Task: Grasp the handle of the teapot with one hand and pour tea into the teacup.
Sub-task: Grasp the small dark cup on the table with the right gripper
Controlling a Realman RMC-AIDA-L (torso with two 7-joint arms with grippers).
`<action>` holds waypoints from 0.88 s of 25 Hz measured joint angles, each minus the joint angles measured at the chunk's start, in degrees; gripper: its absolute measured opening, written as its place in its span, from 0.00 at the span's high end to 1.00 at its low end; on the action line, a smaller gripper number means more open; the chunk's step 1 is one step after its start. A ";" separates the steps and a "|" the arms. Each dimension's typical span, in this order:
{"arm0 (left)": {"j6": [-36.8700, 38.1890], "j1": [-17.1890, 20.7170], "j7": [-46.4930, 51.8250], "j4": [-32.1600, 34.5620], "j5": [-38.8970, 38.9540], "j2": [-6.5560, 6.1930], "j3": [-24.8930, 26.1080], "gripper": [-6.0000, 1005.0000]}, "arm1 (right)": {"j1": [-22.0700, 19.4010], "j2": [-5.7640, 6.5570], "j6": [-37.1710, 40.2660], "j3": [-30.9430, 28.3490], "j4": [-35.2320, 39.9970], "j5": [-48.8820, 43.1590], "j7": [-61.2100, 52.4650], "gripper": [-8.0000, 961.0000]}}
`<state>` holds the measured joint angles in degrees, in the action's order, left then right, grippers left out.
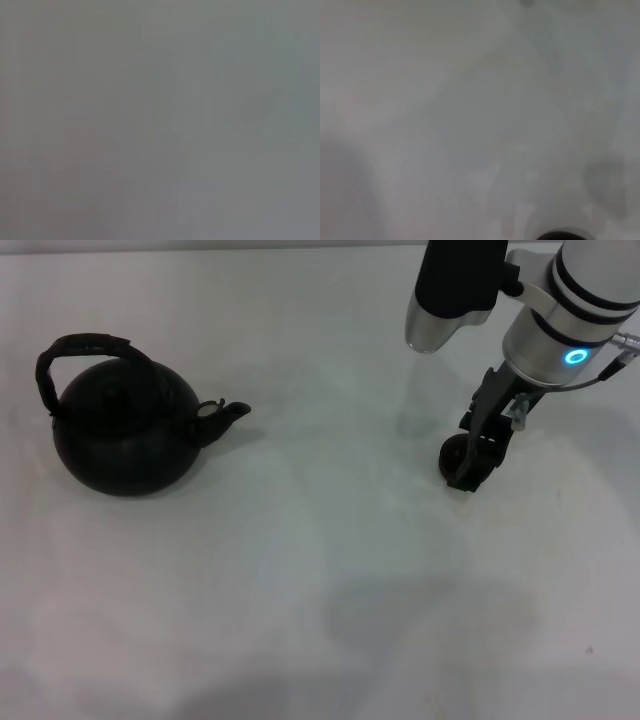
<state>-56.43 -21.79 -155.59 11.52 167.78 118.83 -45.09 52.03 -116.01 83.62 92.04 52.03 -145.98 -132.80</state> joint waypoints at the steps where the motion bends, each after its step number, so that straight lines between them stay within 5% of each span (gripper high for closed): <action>1: 0.00 0.00 0.01 0.00 0.00 0.00 0.00 0.21 | 0.00 0.00 -0.11 0.14 -0.10 0.00 0.00 0.11; 22: 0.00 -0.37 0.37 0.00 0.00 0.00 1.33 0.21 | 0.21 -0.11 -2.94 1.99 -2.83 0.17 0.04 0.11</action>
<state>-56.43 -22.16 -155.23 11.51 167.78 118.83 -43.76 52.24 -116.12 80.69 94.04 49.20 -145.81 -132.76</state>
